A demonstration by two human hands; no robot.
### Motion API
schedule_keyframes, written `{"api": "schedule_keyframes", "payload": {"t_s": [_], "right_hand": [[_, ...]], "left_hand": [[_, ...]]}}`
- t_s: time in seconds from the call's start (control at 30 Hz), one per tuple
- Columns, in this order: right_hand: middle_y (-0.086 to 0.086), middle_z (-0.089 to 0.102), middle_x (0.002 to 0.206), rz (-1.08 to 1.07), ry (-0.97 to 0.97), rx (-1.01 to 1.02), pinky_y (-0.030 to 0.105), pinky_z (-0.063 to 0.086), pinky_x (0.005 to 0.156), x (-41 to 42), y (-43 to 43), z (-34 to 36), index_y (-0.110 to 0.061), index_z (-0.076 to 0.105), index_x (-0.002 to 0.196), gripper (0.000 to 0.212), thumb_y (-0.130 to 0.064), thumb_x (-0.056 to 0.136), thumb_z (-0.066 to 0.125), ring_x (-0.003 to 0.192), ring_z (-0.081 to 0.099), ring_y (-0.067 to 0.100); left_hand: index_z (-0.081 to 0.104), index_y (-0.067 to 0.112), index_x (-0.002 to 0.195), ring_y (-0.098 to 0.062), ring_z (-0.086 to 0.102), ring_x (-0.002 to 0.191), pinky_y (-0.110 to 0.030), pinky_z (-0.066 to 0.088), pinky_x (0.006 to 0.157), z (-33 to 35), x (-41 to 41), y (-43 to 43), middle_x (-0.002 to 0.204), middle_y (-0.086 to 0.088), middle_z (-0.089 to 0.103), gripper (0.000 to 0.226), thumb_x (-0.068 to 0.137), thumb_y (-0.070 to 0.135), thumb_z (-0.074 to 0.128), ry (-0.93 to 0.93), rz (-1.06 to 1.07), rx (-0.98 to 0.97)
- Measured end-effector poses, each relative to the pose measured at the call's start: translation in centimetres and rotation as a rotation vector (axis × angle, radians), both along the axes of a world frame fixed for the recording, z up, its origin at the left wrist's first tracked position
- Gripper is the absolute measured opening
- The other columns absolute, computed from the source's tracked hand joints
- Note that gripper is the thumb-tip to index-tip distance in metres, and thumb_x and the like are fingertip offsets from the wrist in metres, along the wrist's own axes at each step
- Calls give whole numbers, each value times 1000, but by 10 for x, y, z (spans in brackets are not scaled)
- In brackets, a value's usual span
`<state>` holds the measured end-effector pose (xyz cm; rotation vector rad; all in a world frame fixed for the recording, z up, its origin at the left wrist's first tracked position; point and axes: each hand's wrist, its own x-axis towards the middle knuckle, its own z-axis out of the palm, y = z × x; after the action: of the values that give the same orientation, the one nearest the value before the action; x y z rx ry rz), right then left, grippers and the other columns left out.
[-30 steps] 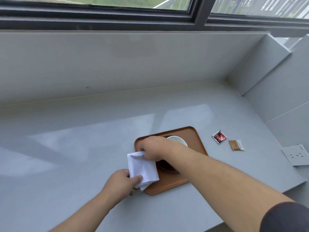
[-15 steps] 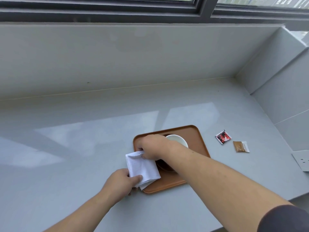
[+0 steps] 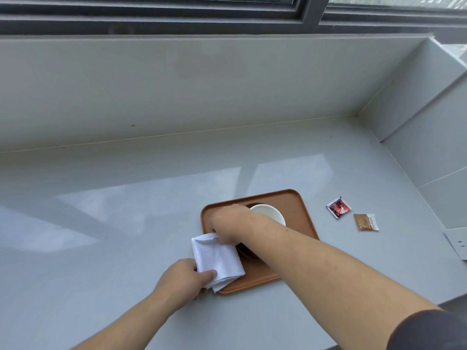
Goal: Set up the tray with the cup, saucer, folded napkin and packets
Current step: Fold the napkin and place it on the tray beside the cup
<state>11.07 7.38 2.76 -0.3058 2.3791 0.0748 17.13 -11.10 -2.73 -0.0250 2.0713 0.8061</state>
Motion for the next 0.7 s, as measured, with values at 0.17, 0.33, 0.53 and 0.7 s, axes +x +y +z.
{"api": "schedule_keyframes", "payload": {"t_s": [0.17,0.33,0.53,0.7], "right_hand": [[2,68,95,-9,-67,48,34,52,69,1,12,4,-15,68,99,12,-15,93,58,86,65,25],[5,69,100,-25,-89,91,38,57,77,2,25,9,-12,68,102,15,-10,93,57,91,66,28],[3,69,97,-6,-129,87,36,56,75,4,23,6,-14,69,102,16,-12,91,58,89,66,27],[0,68,93,-1,-171,85,37,56,75,6,21,0,-17,68,99,14,-15,90,59,85,65,25]], "left_hand": [[61,21,65,-11,57,47,-28,43,56,2,-3,10,62,1,75,39,76,57,72,52,-81,-77],[57,23,61,-13,59,52,-27,43,54,0,-2,16,59,1,72,47,79,65,68,77,-201,-161],[61,22,59,-11,58,47,-28,48,58,-2,-3,17,68,3,80,51,80,69,65,37,-207,-135],[64,22,57,-10,61,53,-27,47,59,1,-6,19,68,6,80,47,81,63,66,46,-284,-204]]}}
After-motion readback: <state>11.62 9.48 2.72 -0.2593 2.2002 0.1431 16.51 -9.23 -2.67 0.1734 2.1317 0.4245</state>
